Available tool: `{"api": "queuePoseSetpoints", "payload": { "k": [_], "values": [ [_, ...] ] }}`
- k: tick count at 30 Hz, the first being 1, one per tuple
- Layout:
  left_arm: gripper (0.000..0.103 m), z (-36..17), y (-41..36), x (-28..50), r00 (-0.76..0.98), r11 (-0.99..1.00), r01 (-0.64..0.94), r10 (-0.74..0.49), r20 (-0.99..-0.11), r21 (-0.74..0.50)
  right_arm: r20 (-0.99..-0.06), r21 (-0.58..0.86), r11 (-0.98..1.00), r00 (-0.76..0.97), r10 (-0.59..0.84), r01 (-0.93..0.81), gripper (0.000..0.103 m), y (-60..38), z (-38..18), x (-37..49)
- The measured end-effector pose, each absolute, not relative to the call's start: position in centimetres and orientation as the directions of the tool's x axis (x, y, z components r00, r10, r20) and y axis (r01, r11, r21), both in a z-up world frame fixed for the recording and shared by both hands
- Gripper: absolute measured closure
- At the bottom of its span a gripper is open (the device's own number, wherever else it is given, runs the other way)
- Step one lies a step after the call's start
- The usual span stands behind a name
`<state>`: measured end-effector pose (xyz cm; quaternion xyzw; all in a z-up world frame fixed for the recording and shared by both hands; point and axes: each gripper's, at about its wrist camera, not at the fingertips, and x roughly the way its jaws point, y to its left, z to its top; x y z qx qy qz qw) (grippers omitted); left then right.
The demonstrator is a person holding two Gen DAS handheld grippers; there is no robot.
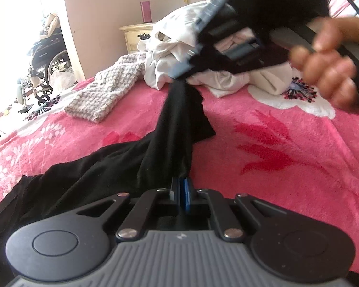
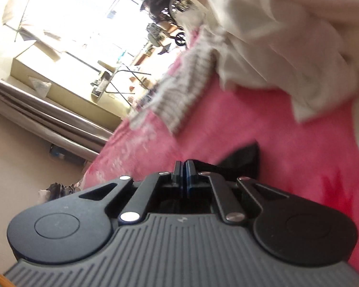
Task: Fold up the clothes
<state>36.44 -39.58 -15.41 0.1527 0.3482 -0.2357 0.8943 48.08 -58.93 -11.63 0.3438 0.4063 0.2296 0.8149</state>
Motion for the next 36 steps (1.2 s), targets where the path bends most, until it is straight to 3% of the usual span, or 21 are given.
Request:
{"api": "queuePoseSetpoints", "payload": {
  "k": [7, 14, 17, 19, 24, 32, 36],
  "values": [
    [0.099, -14.8, -39.1, 35.9, 0.646, 0.832, 0.548, -0.353, -0.677, 0.090, -0.442, 0.732, 0.654, 0.596, 0.671, -0.193, 0.103, -58.3, -8.8, 47.6],
    [0.098, -15.0, -38.4, 36.9, 0.613, 0.848, 0.529, -0.373, -0.697, 0.011, -0.487, 0.798, 0.602, 0.593, 0.642, 0.004, 0.098, -61.8, -12.4, 45.2],
    [0.097, -15.0, -37.9, 37.4, 0.587, 0.849, 0.527, -0.392, -0.708, -0.033, -0.518, 0.817, 0.566, 0.573, 0.634, 0.112, 0.085, -62.9, -14.9, 43.9],
    [0.097, -15.0, -37.7, 37.4, 0.583, 0.848, 0.529, -0.397, -0.709, -0.041, -0.542, 0.821, 0.538, 0.557, 0.630, 0.190, 0.070, -63.4, -16.8, 43.3],
    [0.097, -15.0, -37.7, 37.5, 0.577, 0.842, 0.538, -0.400, -0.712, -0.037, -0.543, 0.836, 0.475, 0.536, 0.646, 0.275, 0.064, -63.7, -19.8, 43.1],
    [0.097, -15.0, -37.8, 37.3, 0.579, 0.839, 0.543, -0.399, -0.711, -0.028, -0.488, 0.873, 0.380, 0.572, 0.659, 0.306, 0.065, -64.0, -21.0, 43.5],
    [0.096, -15.0, -37.7, 37.4, 0.578, 0.839, 0.543, -0.397, -0.713, -0.028, -0.457, 0.868, 0.476, 0.598, 0.658, 0.141, 0.065, -63.8, -18.7, 43.0]
  ]
}}
